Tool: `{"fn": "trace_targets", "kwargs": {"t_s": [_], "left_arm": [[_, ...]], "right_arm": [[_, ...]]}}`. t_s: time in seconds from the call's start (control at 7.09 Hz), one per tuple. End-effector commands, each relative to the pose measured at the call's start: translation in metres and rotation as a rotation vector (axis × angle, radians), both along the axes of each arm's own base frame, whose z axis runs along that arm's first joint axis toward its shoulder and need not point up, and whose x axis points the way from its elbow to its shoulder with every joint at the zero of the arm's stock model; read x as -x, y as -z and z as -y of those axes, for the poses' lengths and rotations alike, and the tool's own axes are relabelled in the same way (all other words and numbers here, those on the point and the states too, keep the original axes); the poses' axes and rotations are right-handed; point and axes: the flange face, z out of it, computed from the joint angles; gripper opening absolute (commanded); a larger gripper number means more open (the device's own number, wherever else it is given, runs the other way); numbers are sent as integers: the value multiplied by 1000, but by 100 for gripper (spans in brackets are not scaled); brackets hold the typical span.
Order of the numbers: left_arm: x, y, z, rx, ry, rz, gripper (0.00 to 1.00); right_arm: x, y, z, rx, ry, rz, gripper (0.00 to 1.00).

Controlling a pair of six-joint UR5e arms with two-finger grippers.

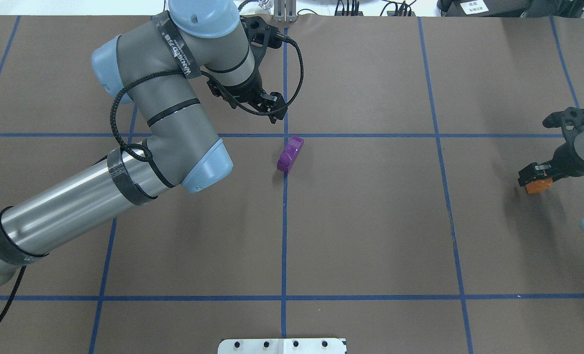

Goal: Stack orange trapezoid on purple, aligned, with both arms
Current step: 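Carry the orange block over the purple block with the right gripper while the left withdraws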

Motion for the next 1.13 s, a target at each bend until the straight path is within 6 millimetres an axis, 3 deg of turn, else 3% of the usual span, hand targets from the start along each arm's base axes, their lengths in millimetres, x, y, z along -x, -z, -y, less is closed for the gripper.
{"fn": "trace_targets", "kwargs": {"t_s": [0.0,0.14,0.42,0.56,0.85,0.99], "left_arm": [[0,0,0,0,0,-1,100],[0,0,0,0,-1,-1,100],[4,1,0,-1,2,-4,100],[11,-10,-6,7,0,7,100],[67,-43,16,34,8,70,100],[100,-72,24,21,-7,93,100]], "right_arm": [[0,-2,-2,5,6,1,0],[-2,0,-2,0,6,4,0],[-4,25,1,-11,-8,35,0],[-14,53,16,20,-23,87,0],[6,152,56,80,-121,119,0],[41,209,75,155,-200,161,0]]}}
